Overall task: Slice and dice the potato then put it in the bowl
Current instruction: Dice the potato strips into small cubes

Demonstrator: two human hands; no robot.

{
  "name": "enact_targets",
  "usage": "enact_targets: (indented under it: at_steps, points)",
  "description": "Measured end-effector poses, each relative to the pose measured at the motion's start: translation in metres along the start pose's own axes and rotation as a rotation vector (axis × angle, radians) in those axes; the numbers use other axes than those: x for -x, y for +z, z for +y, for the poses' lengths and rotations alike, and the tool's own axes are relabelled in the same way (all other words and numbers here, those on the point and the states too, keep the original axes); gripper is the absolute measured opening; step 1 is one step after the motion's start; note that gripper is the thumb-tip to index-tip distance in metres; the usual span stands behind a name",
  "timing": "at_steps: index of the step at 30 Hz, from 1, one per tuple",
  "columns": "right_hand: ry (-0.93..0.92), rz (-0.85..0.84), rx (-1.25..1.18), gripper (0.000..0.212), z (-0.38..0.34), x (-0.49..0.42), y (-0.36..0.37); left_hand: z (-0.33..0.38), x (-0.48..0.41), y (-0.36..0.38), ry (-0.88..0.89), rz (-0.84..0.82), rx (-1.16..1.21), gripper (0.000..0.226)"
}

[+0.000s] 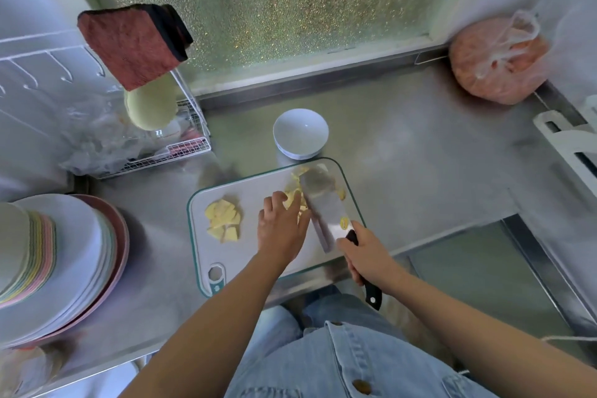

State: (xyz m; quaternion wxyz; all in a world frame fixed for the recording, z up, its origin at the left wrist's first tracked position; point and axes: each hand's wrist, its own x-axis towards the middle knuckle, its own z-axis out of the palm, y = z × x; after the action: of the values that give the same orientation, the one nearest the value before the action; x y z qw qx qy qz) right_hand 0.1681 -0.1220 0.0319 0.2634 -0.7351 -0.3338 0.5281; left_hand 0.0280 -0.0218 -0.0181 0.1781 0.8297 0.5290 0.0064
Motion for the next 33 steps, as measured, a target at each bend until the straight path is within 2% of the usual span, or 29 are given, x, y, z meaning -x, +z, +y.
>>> enact_targets:
  at_steps: [4,6,8,10,11,13,17,21,22,25,28,33]
  points:
    - [-0.033,0.037,0.046,0.011,-0.003,-0.003,-0.001,0.000,-0.006,-0.007,0.024,-0.010,0.041,0.041]
    - [-0.125,0.106,0.211,0.017,-0.005,-0.005,0.000,-0.001,-0.008,-0.012,-0.022,0.000,0.116,0.039]
    - [-0.235,0.173,0.492,0.014,-0.006,-0.006,0.002,0.001,-0.009,-0.019,-0.138,-0.037,0.420,0.044]
    - [-0.335,0.215,0.687,0.012,-0.008,-0.006,0.007,0.006,-0.009,-0.030,-0.309,-0.140,0.916,0.048]
    - [-0.391,0.222,0.750,0.014,-0.009,-0.005,0.010,0.008,-0.009,-0.032,-0.375,-0.172,1.051,0.048]
    - [-0.486,0.195,0.835,0.018,-0.010,-0.003,0.018,0.009,-0.007,-0.033,-0.450,-0.157,1.071,0.043]
    - [-0.578,0.112,0.772,0.020,-0.013,-0.005,0.024,-0.002,-0.001,-0.030,-0.611,-0.105,1.092,0.034]
    - [-0.685,0.194,0.513,0.009,-0.021,-0.022,0.018,-0.014,0.006,-0.035,-0.724,-0.099,1.237,0.027]
    - [-0.735,0.174,0.451,0.012,-0.024,-0.026,0.019,-0.015,0.008,-0.037,-0.730,-0.095,1.261,0.025]
    - [-0.825,-0.030,0.383,0.021,-0.033,-0.033,0.030,-0.015,0.011,-0.042,-0.737,-0.067,1.279,0.023]
    - [-0.806,-0.114,0.432,0.024,-0.032,-0.043,0.041,-0.017,0.009,-0.041,-0.761,-0.058,1.278,0.024]
    - [-0.613,-0.031,0.451,0.026,-0.033,-0.071,0.033,-0.021,0.003,-0.036,-0.766,-0.082,1.231,0.033]
